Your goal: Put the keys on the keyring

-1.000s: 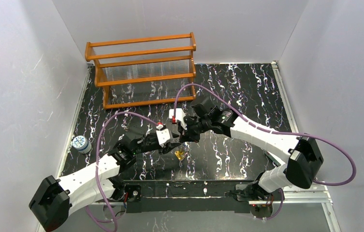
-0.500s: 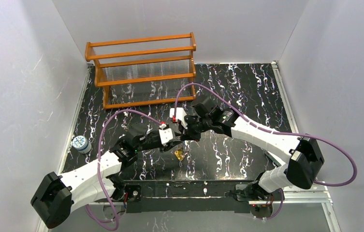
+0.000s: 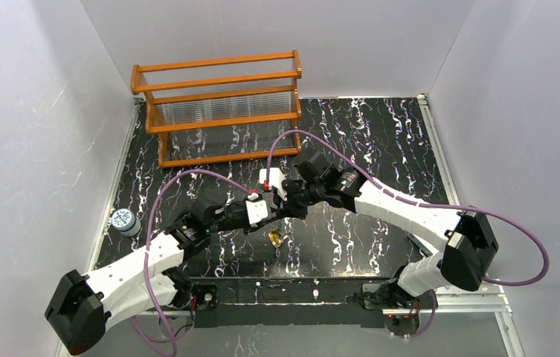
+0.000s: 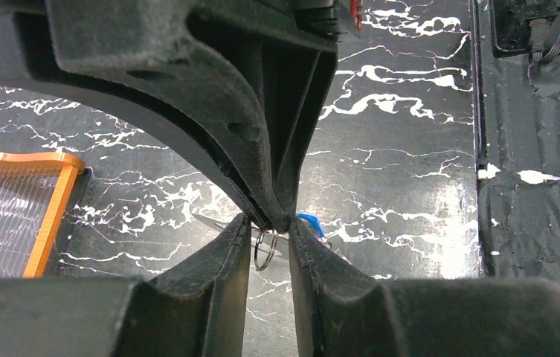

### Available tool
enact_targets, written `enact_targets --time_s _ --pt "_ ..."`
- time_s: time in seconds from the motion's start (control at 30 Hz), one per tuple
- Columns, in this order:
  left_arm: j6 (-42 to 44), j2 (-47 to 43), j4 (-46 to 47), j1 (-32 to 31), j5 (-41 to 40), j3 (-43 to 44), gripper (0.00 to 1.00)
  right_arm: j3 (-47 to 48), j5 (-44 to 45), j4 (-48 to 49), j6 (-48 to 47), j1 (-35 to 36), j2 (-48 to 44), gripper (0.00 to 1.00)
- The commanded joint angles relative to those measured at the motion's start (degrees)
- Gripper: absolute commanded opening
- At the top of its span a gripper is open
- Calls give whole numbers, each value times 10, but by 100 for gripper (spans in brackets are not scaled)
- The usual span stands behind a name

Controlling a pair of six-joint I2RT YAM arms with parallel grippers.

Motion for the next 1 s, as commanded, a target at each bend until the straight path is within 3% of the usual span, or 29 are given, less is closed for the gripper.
enact_targets --time_s 0.0,0.17,0.3,0.63,0.73,0.83,0.97 --pt "17 1 -54 -1 -7 23 22 -9 15 -35 -1 2 8 1" --pt "21 -13 -68 -1 -15 30 35 -10 19 -35 -1 3 11 1" --pt "23 -37 -72 -2 -23 25 36 -11 18 -34 -2 3 12 1" --pt "19 -40 -62 -1 -18 21 29 -10 19 -33 -2 4 12 1" --pt "18 -24 -53 -1 -7 23 16 -9 19 -33 -2 4 11 1" --pt "18 -10 -47 -1 1 28 13 -9 20 -33 -2 5 11 1" --pt "20 -2 -45 -2 8 32 1 -9 23 -32 -2 5 12 1"
